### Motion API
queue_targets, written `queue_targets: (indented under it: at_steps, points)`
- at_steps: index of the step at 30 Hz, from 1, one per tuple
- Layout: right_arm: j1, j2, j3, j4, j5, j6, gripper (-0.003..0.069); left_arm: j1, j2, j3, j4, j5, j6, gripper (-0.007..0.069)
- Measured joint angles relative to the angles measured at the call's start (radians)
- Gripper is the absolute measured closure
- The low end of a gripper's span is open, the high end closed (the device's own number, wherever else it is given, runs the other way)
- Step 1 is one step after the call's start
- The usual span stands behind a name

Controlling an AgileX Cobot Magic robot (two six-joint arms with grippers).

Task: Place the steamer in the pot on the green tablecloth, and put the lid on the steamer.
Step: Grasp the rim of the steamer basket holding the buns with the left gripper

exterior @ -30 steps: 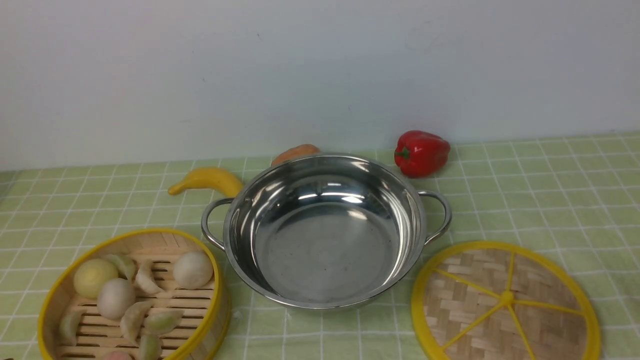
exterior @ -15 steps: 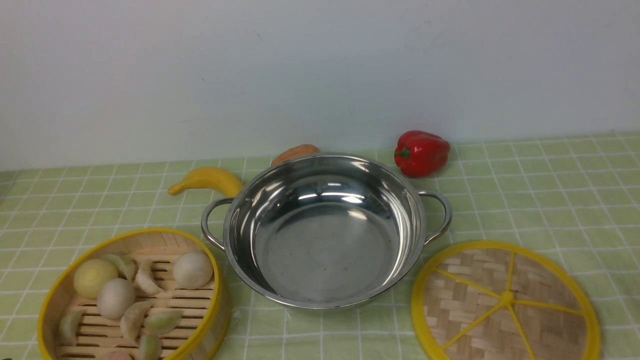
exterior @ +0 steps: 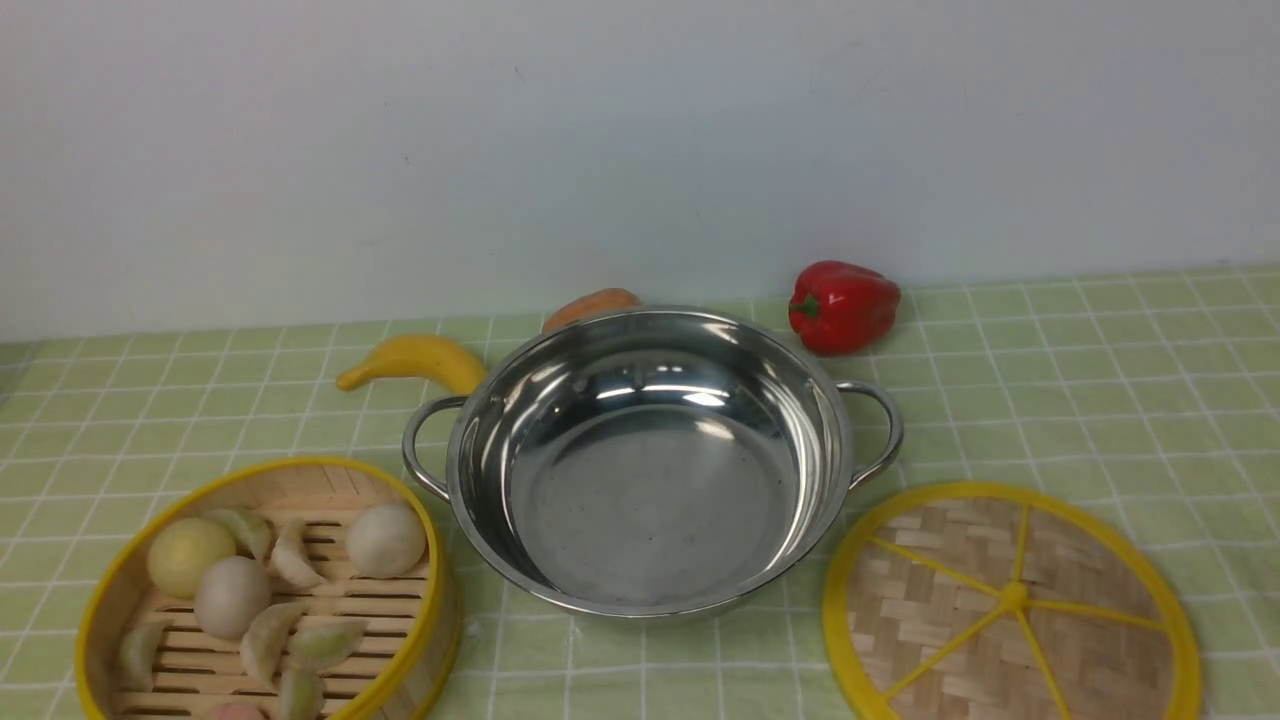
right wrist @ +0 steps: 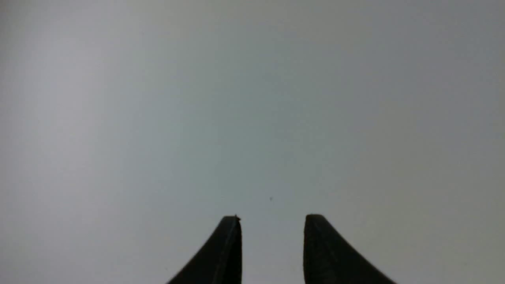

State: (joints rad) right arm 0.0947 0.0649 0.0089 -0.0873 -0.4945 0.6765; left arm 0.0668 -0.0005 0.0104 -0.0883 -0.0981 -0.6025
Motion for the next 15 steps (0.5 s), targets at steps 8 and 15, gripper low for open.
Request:
queue_targets:
  at_steps: [8,15]
  points:
    - [0.000,0.000,0.000,0.000,-0.070,0.054,0.0417,0.000,0.000,0.000,-0.006,-0.060,0.023,0.0382]
    - [0.000,0.000,0.000,0.027,-0.358,0.074,0.0417,0.000,0.000,0.000,0.002,-0.320,-0.038,0.0382]
